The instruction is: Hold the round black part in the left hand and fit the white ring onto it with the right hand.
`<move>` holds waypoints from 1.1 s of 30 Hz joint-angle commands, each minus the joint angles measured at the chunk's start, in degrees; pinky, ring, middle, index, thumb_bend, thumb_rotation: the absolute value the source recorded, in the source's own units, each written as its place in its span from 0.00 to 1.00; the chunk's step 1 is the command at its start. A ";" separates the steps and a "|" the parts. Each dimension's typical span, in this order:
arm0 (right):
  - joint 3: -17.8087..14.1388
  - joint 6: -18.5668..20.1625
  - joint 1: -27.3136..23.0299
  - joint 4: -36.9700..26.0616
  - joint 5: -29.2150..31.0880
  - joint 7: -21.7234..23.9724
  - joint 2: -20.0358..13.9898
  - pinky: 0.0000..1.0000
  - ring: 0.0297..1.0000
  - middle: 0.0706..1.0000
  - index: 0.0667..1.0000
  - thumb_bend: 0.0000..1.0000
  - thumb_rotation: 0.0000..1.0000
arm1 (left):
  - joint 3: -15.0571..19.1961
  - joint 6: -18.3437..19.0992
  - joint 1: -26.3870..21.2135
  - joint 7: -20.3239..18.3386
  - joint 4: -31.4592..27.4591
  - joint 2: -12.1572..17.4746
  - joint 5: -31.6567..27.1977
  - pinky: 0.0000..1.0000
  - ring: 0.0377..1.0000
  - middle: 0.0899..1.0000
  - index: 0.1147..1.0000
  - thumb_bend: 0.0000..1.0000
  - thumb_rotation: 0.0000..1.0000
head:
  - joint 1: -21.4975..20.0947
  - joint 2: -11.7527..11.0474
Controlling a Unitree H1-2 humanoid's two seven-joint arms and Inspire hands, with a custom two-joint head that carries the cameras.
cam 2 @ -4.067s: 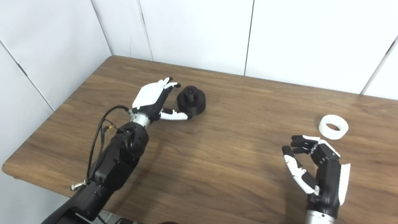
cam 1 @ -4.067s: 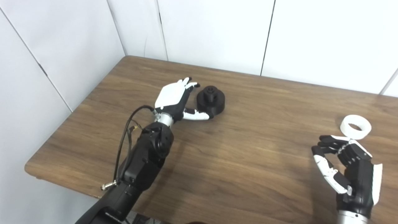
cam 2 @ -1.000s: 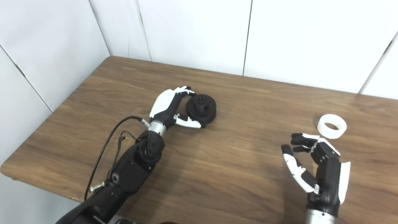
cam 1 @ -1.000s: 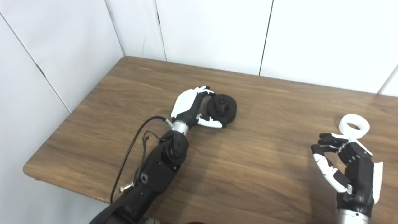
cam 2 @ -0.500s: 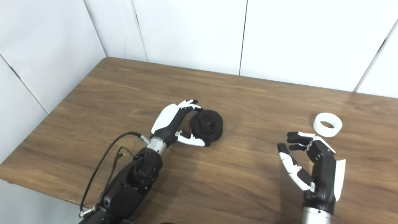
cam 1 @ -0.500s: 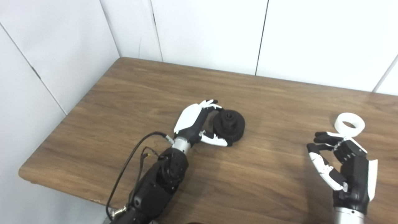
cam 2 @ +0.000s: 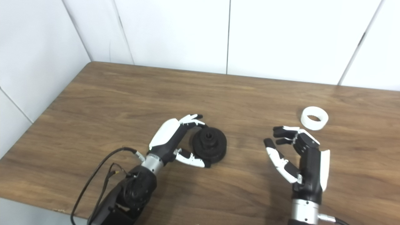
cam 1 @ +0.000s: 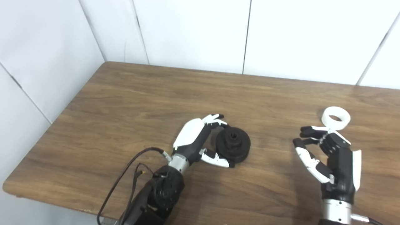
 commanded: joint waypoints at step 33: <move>4.72 0.79 0.82 -1.20 -6.51 -4.92 3.92 0.47 0.53 0.53 0.45 0.49 0.16 | -3.46 -5.85 5.10 -9.77 -8.18 0.49 0.41 0.91 0.94 0.89 0.49 0.88 0.20 | -18.93 0.45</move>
